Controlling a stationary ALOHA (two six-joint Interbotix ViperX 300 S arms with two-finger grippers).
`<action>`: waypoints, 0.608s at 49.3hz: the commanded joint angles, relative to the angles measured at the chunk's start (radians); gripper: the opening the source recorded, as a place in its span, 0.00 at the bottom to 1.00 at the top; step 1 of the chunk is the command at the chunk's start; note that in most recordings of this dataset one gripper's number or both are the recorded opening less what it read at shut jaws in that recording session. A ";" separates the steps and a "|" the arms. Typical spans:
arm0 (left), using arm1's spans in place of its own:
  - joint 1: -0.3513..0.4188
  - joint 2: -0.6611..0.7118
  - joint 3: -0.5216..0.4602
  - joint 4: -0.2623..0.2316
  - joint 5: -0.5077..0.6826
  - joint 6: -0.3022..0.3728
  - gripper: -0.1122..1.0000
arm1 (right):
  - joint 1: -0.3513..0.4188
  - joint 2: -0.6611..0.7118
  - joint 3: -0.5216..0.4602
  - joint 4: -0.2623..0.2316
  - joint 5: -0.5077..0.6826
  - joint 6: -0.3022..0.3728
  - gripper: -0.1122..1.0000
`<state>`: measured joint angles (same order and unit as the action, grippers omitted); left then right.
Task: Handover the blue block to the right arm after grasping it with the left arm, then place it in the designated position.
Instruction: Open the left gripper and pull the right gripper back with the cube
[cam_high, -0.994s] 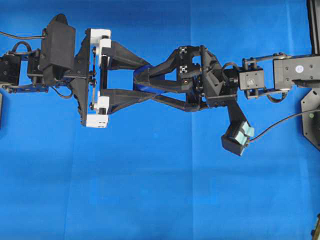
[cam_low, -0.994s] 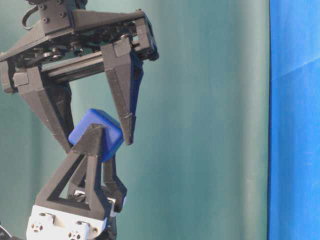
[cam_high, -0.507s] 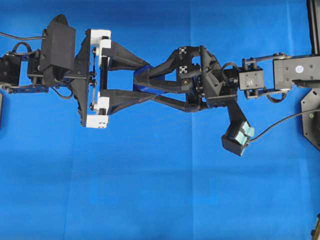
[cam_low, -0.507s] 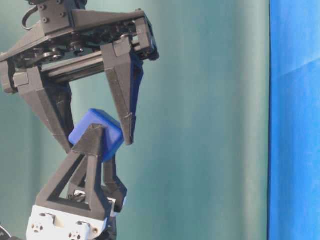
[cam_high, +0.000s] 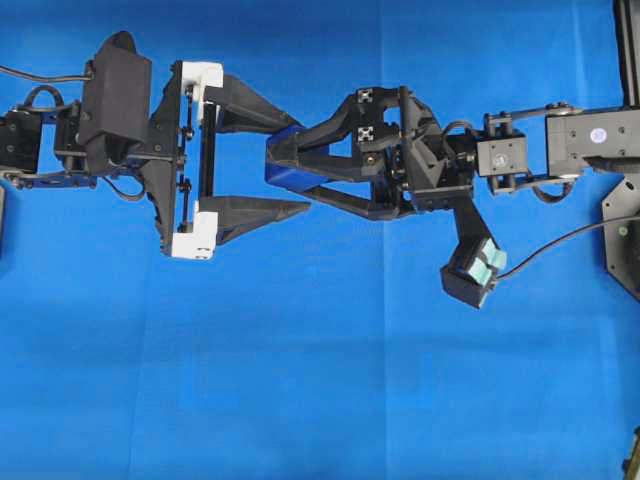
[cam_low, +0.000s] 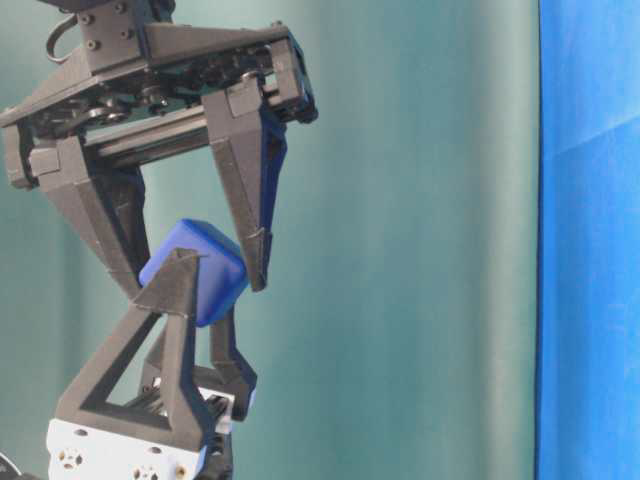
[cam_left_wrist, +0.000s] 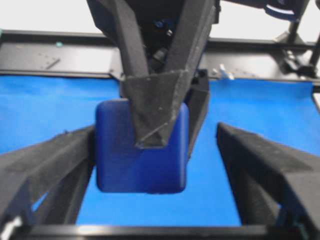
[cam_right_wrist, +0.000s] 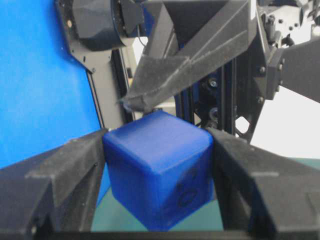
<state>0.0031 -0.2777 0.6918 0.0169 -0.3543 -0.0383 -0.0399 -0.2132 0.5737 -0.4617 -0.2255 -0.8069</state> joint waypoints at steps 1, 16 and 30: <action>-0.002 -0.020 -0.011 0.003 -0.006 -0.002 0.94 | 0.002 -0.014 -0.028 0.005 -0.003 0.002 0.59; 0.000 -0.021 -0.011 0.002 -0.006 0.000 0.94 | 0.005 -0.029 -0.015 0.006 -0.005 0.005 0.59; 0.003 -0.051 0.014 0.002 -0.006 0.000 0.94 | 0.005 -0.123 0.063 0.006 -0.003 0.009 0.59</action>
<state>0.0031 -0.2976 0.7102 0.0184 -0.3528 -0.0399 -0.0383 -0.2915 0.6305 -0.4587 -0.2255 -0.8007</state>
